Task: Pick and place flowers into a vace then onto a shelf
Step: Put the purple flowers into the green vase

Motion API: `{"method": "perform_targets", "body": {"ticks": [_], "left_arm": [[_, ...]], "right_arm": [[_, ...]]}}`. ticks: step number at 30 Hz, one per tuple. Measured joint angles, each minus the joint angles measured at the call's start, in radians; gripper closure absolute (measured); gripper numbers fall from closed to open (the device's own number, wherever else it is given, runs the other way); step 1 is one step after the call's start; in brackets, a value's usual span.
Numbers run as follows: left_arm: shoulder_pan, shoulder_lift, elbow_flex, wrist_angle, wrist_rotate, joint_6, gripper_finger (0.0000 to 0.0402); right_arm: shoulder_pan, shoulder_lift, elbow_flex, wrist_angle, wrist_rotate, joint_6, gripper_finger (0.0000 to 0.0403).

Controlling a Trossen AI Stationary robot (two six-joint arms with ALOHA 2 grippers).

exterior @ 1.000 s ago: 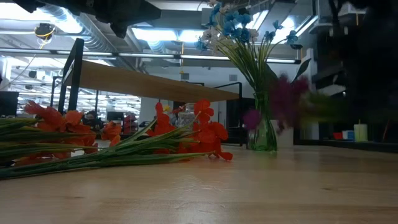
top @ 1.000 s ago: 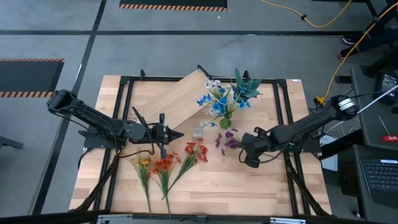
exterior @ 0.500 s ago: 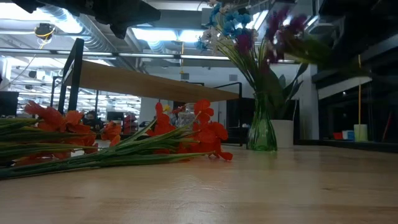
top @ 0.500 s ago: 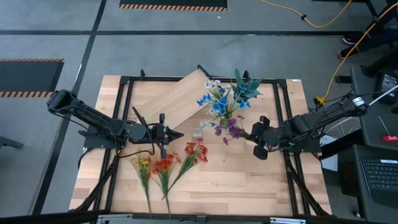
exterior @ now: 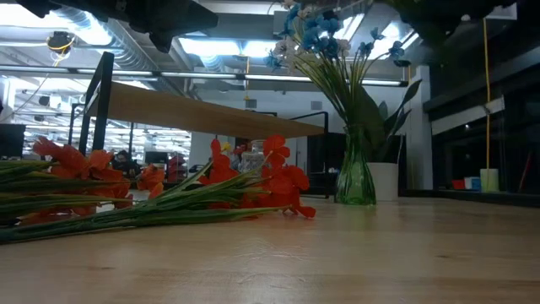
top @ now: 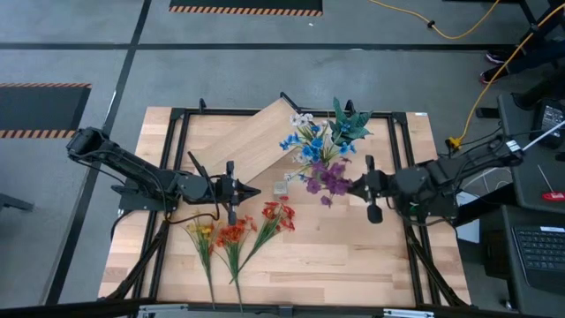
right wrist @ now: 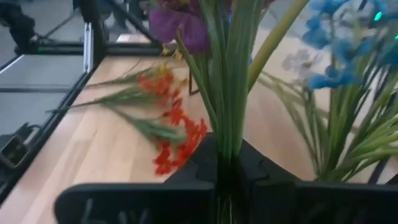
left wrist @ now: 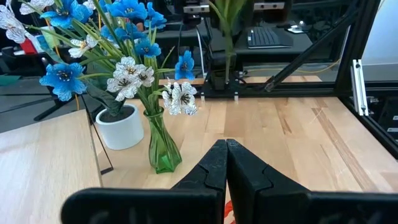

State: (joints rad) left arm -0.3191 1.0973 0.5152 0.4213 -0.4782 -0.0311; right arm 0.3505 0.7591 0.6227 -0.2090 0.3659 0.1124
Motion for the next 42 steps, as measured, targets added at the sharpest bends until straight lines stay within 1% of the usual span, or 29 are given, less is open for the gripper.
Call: {"method": "perform_targets", "body": {"ticks": [6,8,12,15,18,24,29,33,42], "left_arm": [[0.000,0.000,0.000,0.000,0.000,0.000,0.0398],[0.000,0.000,0.000,0.000,0.000,0.000,0.0398],[0.000,0.000,0.000,0.000,-0.001,0.000,0.0398],[0.000,0.000,0.000,0.001,-0.002,0.000,0.0398],[0.000,0.000,0.000,0.001,-0.002,0.000,0.0398],[0.000,0.000,0.000,0.001,-0.002,0.000,0.0398],[0.000,0.000,0.000,0.001,-0.002,0.000,0.0398],[0.000,0.000,0.000,0.002,-0.002,0.000,0.0398],[0.000,0.000,0.000,0.010,-0.003,0.000,0.0398]], "right_arm": [[-0.056,-0.014,-0.115,0.205,-0.009,-0.045,0.0392],[-0.077,-0.015,-0.152,0.314,-0.035,-0.093,0.0392],[-0.131,-0.015,-0.216,0.522,-0.126,-0.178,0.0392],[-0.181,-0.016,-0.254,0.630,-0.179,-0.202,0.0392],[-0.229,-0.015,-0.287,0.716,-0.197,-0.224,0.0392],[-0.312,-0.016,-0.349,0.946,-0.205,-0.281,0.0392],[-0.376,-0.013,-0.383,1.038,-0.227,-0.274,0.0392],[-0.402,0.031,-0.383,1.114,-0.283,-0.271,0.0392],[-0.416,0.229,-0.383,1.310,-0.284,-0.274,0.0392]]}}
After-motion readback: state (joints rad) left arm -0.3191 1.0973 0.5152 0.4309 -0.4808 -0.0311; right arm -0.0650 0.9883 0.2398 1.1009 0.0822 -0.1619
